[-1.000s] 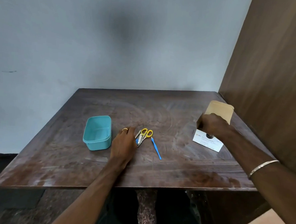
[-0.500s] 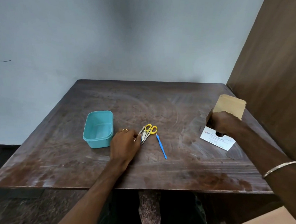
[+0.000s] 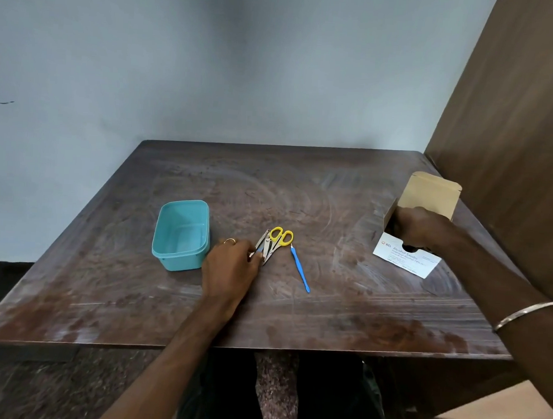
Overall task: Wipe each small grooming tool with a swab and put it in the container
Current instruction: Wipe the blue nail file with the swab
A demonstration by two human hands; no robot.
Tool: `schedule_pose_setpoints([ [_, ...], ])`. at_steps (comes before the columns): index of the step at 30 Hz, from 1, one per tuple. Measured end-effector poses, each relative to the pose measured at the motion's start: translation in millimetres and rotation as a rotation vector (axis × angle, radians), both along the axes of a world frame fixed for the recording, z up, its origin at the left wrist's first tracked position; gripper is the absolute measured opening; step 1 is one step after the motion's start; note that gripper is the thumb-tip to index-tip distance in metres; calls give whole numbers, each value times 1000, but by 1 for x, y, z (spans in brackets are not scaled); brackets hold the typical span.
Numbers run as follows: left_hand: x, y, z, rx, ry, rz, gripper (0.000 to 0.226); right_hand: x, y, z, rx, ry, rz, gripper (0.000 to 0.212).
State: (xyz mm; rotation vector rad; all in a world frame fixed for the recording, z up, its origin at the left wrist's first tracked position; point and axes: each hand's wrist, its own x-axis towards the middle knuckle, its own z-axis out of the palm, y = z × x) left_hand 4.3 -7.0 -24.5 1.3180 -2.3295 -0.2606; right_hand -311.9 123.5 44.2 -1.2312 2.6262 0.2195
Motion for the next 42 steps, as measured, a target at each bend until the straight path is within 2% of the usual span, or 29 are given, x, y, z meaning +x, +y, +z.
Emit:
schedule_pose_setpoints([
  [7,-2,9,10,-139,-273,-14,32,2,0,5,22,-34,24,47],
  [12,-5,8,20,-67,-355,-17,32,2,0,10,-54,-44,8,13],
  [14,-6,9,25,-63,-389,-21,32,0,0,12,-92,-63,-25,10],
  [18,-6,10,30,-42,-386,-5,32,-7,3,17,-214,-123,-57,22],
  [21,-4,6,29,-30,-250,18,35,-9,4,25,-305,-135,-43,20],
  [24,-4,3,34,63,22,38,30,-10,3,35,-391,-98,-23,15],
  [27,-10,1,40,356,433,17,16,-6,-2,46,-580,-241,-35,25],
  [29,-17,0,43,625,745,-18,15,3,-9,54,-719,-369,-23,29],
  [30,-20,-2,44,721,842,-35,16,11,-12,57,-773,-398,-7,29],
  [32,-27,-9,44,828,931,-57,14,26,-21,60,-881,-512,9,28],
  [35,-40,-19,45,903,1015,-66,6,44,-40,50,-985,-804,-3,26],
  [39,-57,-32,43,935,1070,-53,3,59,-70,22,-1004,-988,24,7],
  [42,-67,-41,41,943,1076,-55,6,70,-88,-3,-980,-1051,6,9],
])
